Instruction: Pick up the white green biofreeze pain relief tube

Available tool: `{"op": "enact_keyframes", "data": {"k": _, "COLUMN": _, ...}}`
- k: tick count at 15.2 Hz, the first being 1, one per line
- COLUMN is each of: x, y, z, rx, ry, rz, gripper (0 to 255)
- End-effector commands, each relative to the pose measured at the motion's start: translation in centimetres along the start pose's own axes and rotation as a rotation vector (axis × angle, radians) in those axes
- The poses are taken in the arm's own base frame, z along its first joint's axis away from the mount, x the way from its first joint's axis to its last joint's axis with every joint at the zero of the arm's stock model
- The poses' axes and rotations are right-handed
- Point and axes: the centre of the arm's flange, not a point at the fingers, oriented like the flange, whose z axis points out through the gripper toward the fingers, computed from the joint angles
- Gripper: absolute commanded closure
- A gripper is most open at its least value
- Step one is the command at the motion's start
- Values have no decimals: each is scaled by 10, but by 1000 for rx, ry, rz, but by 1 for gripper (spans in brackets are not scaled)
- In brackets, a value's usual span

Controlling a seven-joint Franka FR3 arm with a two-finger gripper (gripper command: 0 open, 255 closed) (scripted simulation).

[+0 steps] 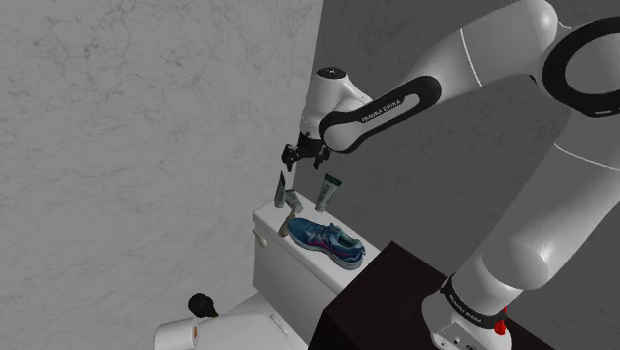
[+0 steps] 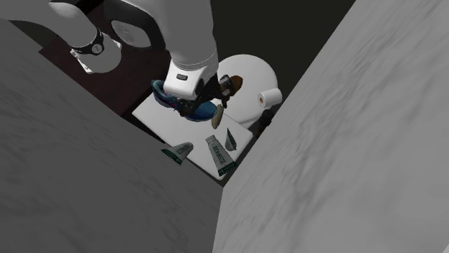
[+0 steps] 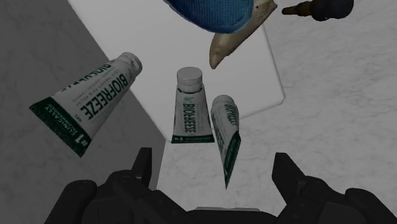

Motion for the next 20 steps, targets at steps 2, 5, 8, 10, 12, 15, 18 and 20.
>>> {"op": "enact_keyframes", "data": {"k": 2, "x": 20, "y": -16, "z": 30, "rx": -14, "ry": 24, "rz": 53, "gripper": 0}}
{"op": "enact_keyframes", "data": {"k": 5, "x": 42, "y": -30, "z": 58, "rx": -28, "ry": 46, "rz": 104, "gripper": 0}}
{"op": "enact_keyframes", "data": {"k": 8, "x": 65, "y": -42, "z": 86, "rx": -43, "ry": 69, "rz": 154, "gripper": 0}}
{"op": "enact_keyframes", "data": {"k": 10, "x": 68, "y": -44, "z": 96, "rx": -45, "ry": 73, "rz": 163, "gripper": 0}}
{"op": "enact_keyframes", "data": {"k": 12, "x": 66, "y": -44, "z": 106, "rx": -45, "ry": 73, "rz": 163, "gripper": 0}}
{"op": "enact_keyframes", "data": {"k": 15, "x": 62, "y": -45, "z": 121, "rx": -45, "ry": 73, "rz": 163, "gripper": 0}}
{"op": "enact_keyframes", "data": {"k": 18, "x": 60, "y": -45, "z": 129, "rx": -45, "ry": 72, "rz": 163, "gripper": 0}}
{"op": "enact_keyframes", "data": {"k": 20, "x": 59, "y": -45, "z": 130, "rx": -45, "ry": 73, "rz": 163, "gripper": 255}}
